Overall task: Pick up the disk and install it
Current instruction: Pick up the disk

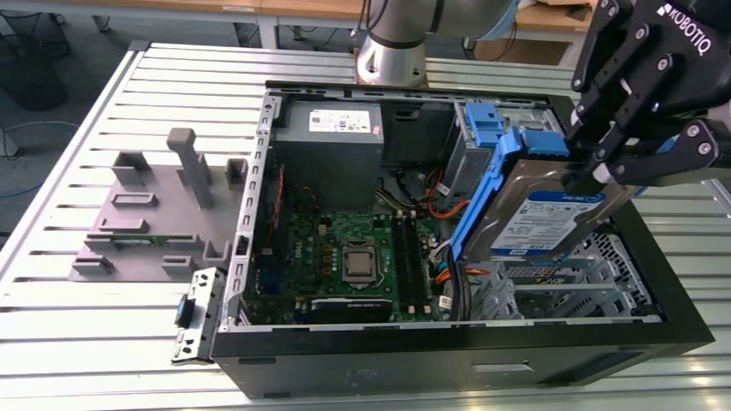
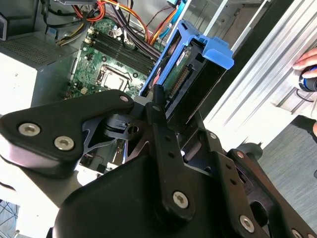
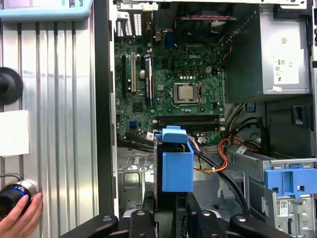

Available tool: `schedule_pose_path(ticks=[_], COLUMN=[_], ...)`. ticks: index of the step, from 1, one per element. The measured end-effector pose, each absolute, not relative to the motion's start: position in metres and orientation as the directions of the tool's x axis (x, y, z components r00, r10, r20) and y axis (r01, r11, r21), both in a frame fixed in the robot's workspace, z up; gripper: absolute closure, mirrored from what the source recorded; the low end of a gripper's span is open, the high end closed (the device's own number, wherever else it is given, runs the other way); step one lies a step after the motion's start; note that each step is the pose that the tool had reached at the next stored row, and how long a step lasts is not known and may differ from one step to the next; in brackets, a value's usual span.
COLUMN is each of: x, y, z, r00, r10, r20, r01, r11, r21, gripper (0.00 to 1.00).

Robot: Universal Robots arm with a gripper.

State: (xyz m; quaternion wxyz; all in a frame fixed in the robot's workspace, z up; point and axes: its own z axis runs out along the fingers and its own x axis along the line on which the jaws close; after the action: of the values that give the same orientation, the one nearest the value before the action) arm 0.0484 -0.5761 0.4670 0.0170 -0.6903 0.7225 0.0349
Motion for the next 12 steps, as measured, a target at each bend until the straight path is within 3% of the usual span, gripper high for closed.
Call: schedule_pose_path(ticks=[12], x=[0.0522], y=[-0.5761], z=[0.467], r00=[-0.046], r10=[-0.996], r20=[-0.073], r01=[-0.999], r11=[0.044], r21=[0.027], gripper=[0.65])
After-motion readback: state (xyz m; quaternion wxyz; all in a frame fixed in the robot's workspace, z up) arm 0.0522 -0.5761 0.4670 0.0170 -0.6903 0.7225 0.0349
